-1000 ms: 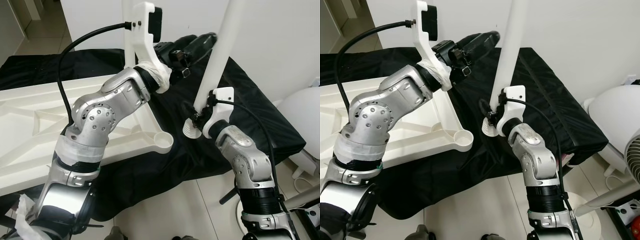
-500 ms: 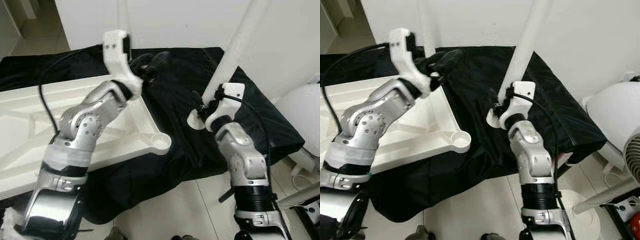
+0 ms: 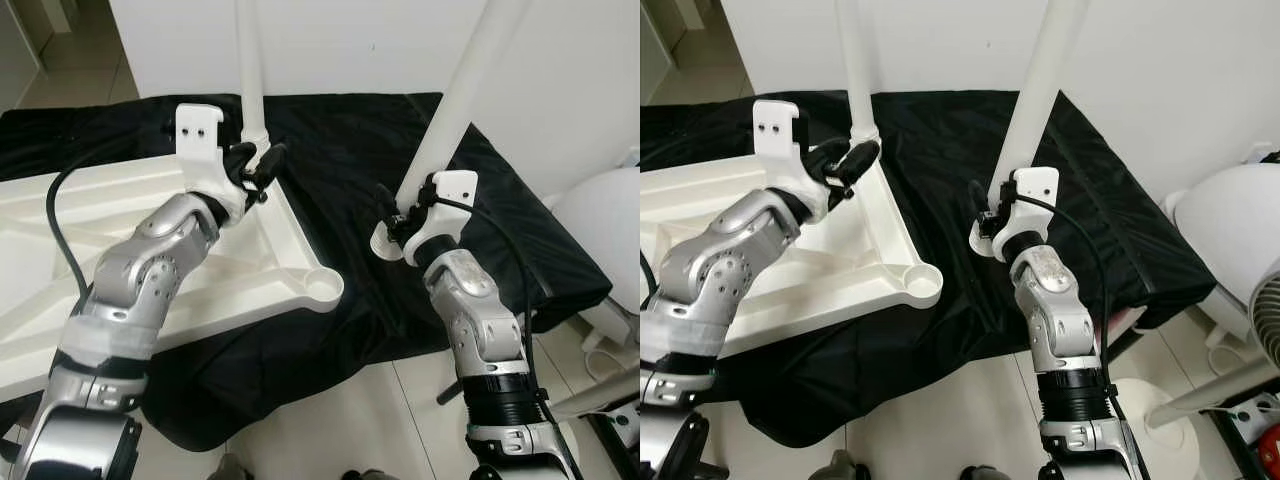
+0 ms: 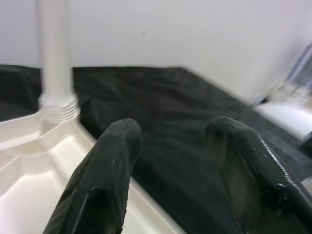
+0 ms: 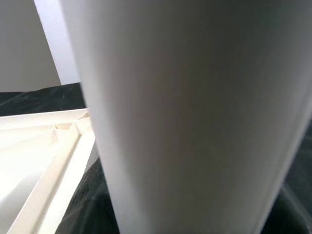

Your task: Building children table

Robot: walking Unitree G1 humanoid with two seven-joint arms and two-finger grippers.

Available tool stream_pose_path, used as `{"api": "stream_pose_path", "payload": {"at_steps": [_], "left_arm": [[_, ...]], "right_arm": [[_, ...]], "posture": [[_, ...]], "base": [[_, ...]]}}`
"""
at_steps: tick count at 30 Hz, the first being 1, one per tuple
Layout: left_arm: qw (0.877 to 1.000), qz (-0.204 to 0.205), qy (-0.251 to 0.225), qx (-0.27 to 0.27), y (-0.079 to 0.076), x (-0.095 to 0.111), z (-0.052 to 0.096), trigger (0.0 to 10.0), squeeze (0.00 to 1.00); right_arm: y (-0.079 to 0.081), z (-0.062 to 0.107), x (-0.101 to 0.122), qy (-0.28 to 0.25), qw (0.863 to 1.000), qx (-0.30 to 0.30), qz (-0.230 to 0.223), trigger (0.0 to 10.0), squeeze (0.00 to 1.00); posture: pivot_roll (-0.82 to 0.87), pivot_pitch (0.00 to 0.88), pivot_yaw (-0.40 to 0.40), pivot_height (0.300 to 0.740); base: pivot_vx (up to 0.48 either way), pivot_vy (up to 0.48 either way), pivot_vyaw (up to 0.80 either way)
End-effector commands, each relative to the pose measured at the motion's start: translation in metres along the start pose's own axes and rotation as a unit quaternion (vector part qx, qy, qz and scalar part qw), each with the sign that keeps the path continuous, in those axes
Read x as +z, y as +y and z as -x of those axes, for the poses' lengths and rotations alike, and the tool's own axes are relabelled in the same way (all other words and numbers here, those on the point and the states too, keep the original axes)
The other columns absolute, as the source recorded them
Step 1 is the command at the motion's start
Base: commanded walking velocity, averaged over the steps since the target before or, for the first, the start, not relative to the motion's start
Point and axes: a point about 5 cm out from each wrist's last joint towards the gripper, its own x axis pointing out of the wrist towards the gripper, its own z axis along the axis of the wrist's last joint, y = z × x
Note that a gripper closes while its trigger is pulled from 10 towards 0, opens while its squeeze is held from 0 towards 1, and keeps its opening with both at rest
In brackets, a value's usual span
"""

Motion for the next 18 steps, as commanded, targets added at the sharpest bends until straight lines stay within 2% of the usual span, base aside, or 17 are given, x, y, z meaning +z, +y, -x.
{"api": "stream_pose_path", "payload": {"at_steps": [1, 5, 7, 9, 10, 12, 16, 18], "left_arm": [[0.999, -0.030, -0.003, -0.013, -0.004, -0.004, 0.002, 10.0, 0.00], [0.998, -0.053, 0.010, -0.030, -0.008, -0.014, 0.008, 10.0, 0.00], [0.994, -0.093, 0.026, -0.056, -0.012, -0.023, 0.014, 10.0, 0.00], [0.994, -0.093, 0.026, -0.056, -0.012, -0.023, 0.014, 10.0, 0.00], [0.991, -0.106, 0.033, -0.069, -0.014, -0.026, 0.017, 10.0, 0.00], [0.984, -0.138, 0.049, -0.099, -0.016, -0.032, 0.025, 10.0, 0.00], [0.981, -0.147, 0.056, -0.110, -0.015, -0.034, 0.029, 10.0, 0.00], [0.973, -0.182, 0.067, -0.124, -0.010, -0.039, 0.037, 10.0, 0.00]], "right_arm": [[0.003, 0.000, -0.002, -0.004, 1.000, 0.014, 0.017, 10.0, 0.00], [0.009, -0.002, -0.003, -0.008, 0.999, 0.033, 0.022, 10.0, 0.00], [0.014, -0.004, -0.002, -0.016, 0.999, 0.043, 0.019, 10.0, 0.00], [0.014, -0.004, -0.002, -0.016, 0.999, 0.043, 0.019, 10.0, 0.00], [0.014, -0.005, -0.002, -0.018, 0.999, 0.044, 0.018, 10.0, 0.00], [0.012, -0.005, -0.001, -0.022, 0.999, 0.041, 0.019, 10.0, 0.00], [0.010, -0.005, -0.001, -0.022, 0.999, 0.039, 0.022, 10.0, 0.00], [0.004, -0.003, -0.002, -0.022, 0.999, 0.032, 0.028, 10.0, 0.00]], "posture": [[0.04, 0.119, -0.048, 0.740], [0.05, 0.121, -0.052, 0.740], [0.06, 0.123, -0.060, 0.740], [0.06, 0.123, -0.060, 0.740], [0.06, 0.124, -0.061, 0.740], [0.07, 0.124, -0.064, 0.740], [0.07, 0.123, -0.065, 0.740], [0.07, 0.119, -0.064, 0.740]], "base": [[0.000, 0.000, 0.00], [0.000, 0.000, 0.00], [0.000, 0.000, 0.00], [0.000, 0.000, 0.00], [0.000, 0.000, 0.00], [0.000, 0.000, 0.00], [0.000, 0.000, 0.00], [0.000, 0.000, 0.00]]}}
